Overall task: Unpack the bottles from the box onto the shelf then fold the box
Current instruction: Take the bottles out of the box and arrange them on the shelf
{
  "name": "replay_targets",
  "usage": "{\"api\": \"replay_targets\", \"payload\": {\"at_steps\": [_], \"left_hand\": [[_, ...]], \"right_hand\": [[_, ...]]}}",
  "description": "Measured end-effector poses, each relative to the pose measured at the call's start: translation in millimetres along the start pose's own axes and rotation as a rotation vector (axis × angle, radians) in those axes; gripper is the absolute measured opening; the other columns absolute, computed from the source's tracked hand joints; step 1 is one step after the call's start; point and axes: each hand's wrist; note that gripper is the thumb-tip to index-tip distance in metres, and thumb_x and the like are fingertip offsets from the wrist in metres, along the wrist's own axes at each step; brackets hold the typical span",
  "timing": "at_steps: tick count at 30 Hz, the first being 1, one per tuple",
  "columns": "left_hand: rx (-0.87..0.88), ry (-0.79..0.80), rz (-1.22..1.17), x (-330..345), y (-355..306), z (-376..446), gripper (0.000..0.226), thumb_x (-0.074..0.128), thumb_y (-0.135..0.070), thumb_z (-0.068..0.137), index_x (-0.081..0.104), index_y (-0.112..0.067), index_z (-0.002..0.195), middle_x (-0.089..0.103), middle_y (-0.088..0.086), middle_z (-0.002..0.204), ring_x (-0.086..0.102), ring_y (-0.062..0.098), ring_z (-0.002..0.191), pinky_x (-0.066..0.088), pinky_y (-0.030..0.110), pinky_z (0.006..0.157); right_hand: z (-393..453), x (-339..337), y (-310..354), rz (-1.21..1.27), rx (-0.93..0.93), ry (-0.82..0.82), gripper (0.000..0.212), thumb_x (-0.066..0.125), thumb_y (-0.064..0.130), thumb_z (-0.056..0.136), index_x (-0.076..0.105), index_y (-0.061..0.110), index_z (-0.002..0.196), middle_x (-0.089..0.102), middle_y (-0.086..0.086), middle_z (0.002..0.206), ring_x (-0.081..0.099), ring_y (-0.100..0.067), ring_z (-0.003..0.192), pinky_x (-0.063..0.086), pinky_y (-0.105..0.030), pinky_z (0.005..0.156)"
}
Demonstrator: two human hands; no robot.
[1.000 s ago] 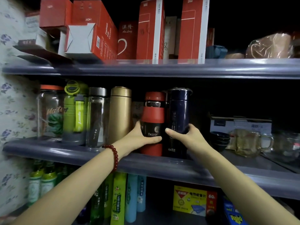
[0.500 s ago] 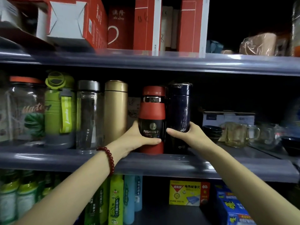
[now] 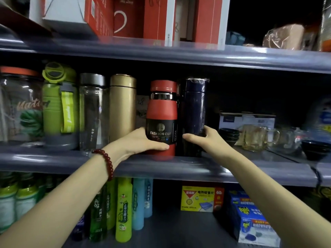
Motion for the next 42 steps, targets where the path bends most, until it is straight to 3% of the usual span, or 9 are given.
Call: {"api": "replay_targets", "payload": {"at_steps": [4, 8, 12, 17, 22, 24, 29, 35, 42], "left_hand": [[-0.035, -0.006, 0.026, 0, -4, -1, 0.035, 0.083, -0.016, 0.068, 0.069, -0.032, 0.095, 0.074, -0.010, 0.100, 0.067, 0.003, 0.095, 0.048, 0.018, 0.083], [-0.039, -0.058, 0.040, 3, -5, -4, 0.039, 0.087, -0.023, 0.060, 0.069, -0.032, 0.094, 0.074, -0.009, 0.099, 0.067, 0.006, 0.096, 0.049, 0.025, 0.091], [-0.058, -0.106, 0.091, 5, -1, -4, 0.064, 0.087, -0.049, 0.039, 0.071, -0.035, 0.099, 0.075, -0.012, 0.098, 0.068, 0.008, 0.099, 0.050, 0.033, 0.097], [-0.058, -0.110, 0.137, 4, 0, -3, 0.080, 0.085, -0.064, 0.027, 0.071, -0.036, 0.101, 0.074, -0.013, 0.099, 0.068, 0.009, 0.099, 0.050, 0.036, 0.098], [-0.072, -0.056, 0.275, 2, -8, -9, 0.063, 0.082, -0.060, 0.047, 0.067, -0.037, 0.103, 0.071, -0.013, 0.104, 0.064, 0.009, 0.101, 0.049, 0.031, 0.098], [-0.093, -0.025, 0.378, -2, -14, -12, 0.053, 0.080, -0.054, 0.061, 0.064, -0.033, 0.108, 0.069, -0.010, 0.105, 0.062, 0.010, 0.097, 0.048, 0.024, 0.090], [-0.095, -0.058, 0.677, -7, -15, -29, 0.062, 0.070, -0.054, 0.073, 0.056, -0.004, 0.106, 0.067, 0.010, 0.105, 0.064, 0.026, 0.094, 0.054, 0.039, 0.084], [0.124, -0.199, 0.670, -17, 0, -51, 0.044, 0.069, -0.029, 0.081, 0.061, -0.011, 0.120, 0.073, 0.003, 0.093, 0.067, 0.016, 0.085, 0.054, 0.036, 0.085], [0.218, -0.251, 0.675, -49, 13, -75, 0.018, 0.067, -0.021, 0.080, 0.073, -0.017, 0.097, 0.072, -0.001, 0.084, 0.066, 0.011, 0.079, 0.057, 0.033, 0.080]], "right_hand": [[0, 4, -1, -0.050, 0.025, -0.062, 0.066, 0.081, 0.057, 0.056, 0.063, 0.024, 0.111, 0.073, 0.008, 0.104, 0.067, -0.009, 0.100, 0.050, -0.035, 0.098], [-10, 15, 13, -0.181, 0.070, -0.250, 0.072, 0.083, 0.056, 0.059, 0.050, 0.015, 0.110, 0.062, 0.006, 0.098, 0.059, -0.009, 0.088, 0.048, -0.024, 0.073], [-18, 31, 19, -0.200, 0.046, -0.384, 0.076, 0.083, 0.053, 0.061, 0.041, 0.007, 0.104, 0.059, -0.004, 0.099, 0.059, -0.020, 0.091, 0.052, -0.035, 0.075], [-25, 32, 19, -0.205, 0.042, -0.370, 0.072, 0.082, 0.052, 0.064, 0.039, 0.008, 0.101, 0.057, 0.001, 0.092, 0.059, -0.019, 0.087, 0.048, -0.030, 0.069], [-32, 32, 16, -0.339, 0.052, -0.304, 0.066, 0.080, 0.046, 0.070, 0.040, 0.008, 0.105, 0.062, -0.007, 0.104, 0.062, -0.024, 0.094, 0.054, -0.036, 0.077], [-38, 31, 18, -0.452, 0.069, -0.279, 0.065, 0.078, 0.047, 0.073, 0.043, 0.008, 0.111, 0.062, -0.009, 0.110, 0.062, -0.028, 0.101, 0.054, -0.040, 0.081], [-56, 35, 30, -0.821, 0.085, -0.314, 0.045, 0.068, 0.045, 0.083, 0.043, 0.008, 0.092, 0.054, -0.004, 0.082, 0.062, -0.033, 0.091, 0.047, -0.036, 0.066], [-74, 57, 45, -1.068, -0.032, -0.443, 0.033, 0.058, 0.040, 0.089, 0.043, 0.011, 0.092, 0.062, -0.009, 0.100, 0.060, -0.033, 0.097, 0.046, -0.038, 0.071], [-74, 105, 68, -1.015, -0.168, -0.380, 0.031, 0.054, 0.035, 0.090, 0.055, 0.011, 0.109, 0.058, -0.007, 0.108, 0.057, -0.031, 0.103, 0.049, -0.040, 0.076]]}}
Point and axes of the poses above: each hand's wrist, its own z-axis towards the middle knuckle, its own x-axis out of the palm, y = z × x
